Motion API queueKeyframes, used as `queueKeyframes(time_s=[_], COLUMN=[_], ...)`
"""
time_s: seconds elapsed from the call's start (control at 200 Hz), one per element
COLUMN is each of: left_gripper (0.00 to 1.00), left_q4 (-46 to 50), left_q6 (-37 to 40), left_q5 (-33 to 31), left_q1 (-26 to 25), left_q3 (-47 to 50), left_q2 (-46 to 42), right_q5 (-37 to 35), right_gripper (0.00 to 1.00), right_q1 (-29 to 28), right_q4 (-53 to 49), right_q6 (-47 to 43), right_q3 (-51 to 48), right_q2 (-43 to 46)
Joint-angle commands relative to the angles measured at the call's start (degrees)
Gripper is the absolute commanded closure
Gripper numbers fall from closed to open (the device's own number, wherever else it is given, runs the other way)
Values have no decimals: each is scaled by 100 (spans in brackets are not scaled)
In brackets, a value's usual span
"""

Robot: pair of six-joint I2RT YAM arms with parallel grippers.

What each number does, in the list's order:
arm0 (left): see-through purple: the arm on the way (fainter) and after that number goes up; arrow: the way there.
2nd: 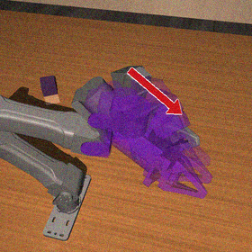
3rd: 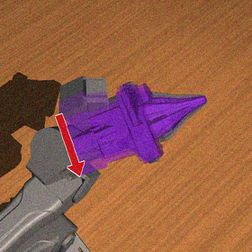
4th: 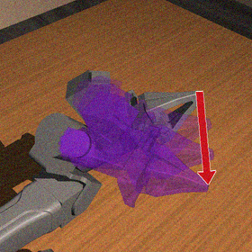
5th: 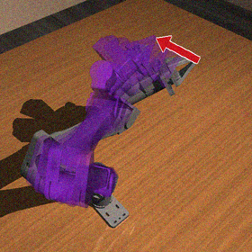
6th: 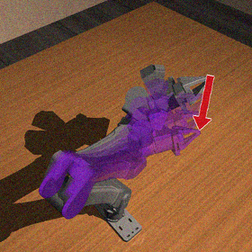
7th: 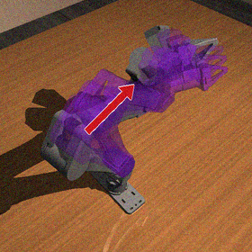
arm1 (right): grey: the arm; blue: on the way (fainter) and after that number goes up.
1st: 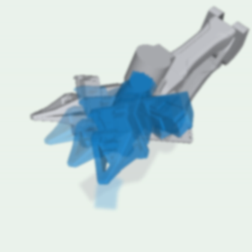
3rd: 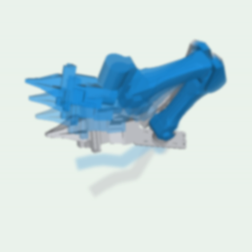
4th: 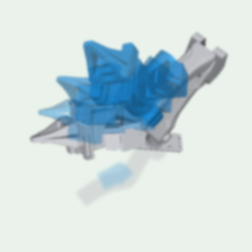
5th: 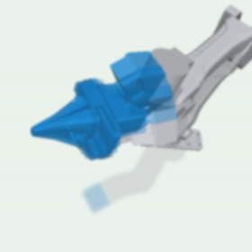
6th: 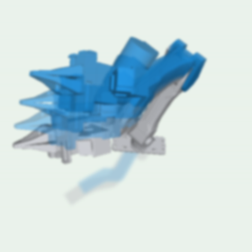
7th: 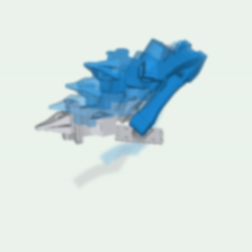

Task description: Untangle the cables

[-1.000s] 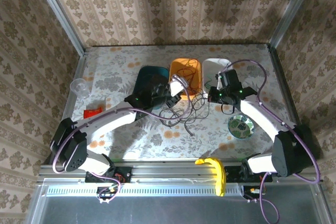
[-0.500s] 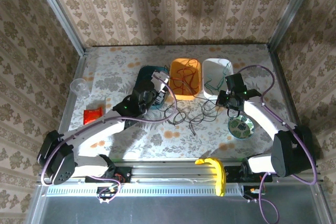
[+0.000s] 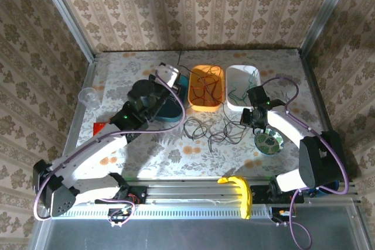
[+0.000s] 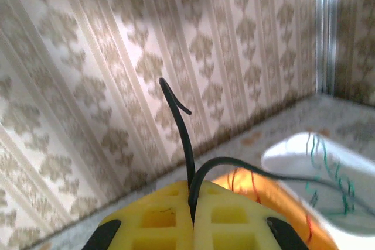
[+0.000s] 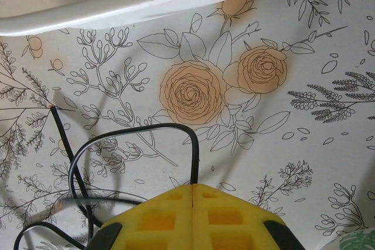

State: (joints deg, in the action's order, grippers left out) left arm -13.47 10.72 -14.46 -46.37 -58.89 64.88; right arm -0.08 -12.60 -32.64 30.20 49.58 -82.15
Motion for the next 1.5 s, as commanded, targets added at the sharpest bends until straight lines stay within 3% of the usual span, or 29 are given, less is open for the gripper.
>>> queueKeyframes(time_s=[0.0, 0.375, 0.605, 0.67, 0.72, 0.765, 0.865, 1.0, 1.23, 1.435, 1.495], left_gripper=[100, 100, 100, 100, 100, 100, 100, 100, 100, 100, 100], left_q4=[-239, 435, 966, 1198, 1375, 1529, 1629, 1537, 1605, 1550, 1580], left_q6=[119, -447, -459, -446, -424, -422, -462, -518, -548, -685, -714], left_q5=[522, 2498, 2861, 3028, 3144, 3200, 3221, 3261, 3388, 3575, 3599], left_q1=[89, 301, 344, 356, 357, 358, 365, 364, 364, 348, 353], left_q3=[-411, -881, -994, -1034, -1039, -1044, -936, -835, -777, -703, -691], left_q2=[-293, -286, -93, -11, 69, 147, 281, 490, 718, 728, 728], right_q5=[-221, -265, 143, 475, 845, 1017, 1253, 1903, 2940, 2673, 2402], right_gripper=[100, 100, 100, 92, 73, 62, 52, 47, 45, 46, 53], right_q1=[-22, 8, 9, 4, -9, -67, -164, -388, -887, -1225, -1220], right_q4=[-181, -61, 586, 904, 1256, 1487, 1812, 2129, 2167, 2262, 2255], right_q6=[-65, -53, -265, -370, -444, -486, -534, -739, -1046, -1113, -1097], right_q3=[-54, -122, -293, -371, -474, -515, -432, -129, 388, 548, 602], right_q2=[-140, -95, 610, 959, 1310, 1667, 2252, 2636, 2440, 1894, 1710])
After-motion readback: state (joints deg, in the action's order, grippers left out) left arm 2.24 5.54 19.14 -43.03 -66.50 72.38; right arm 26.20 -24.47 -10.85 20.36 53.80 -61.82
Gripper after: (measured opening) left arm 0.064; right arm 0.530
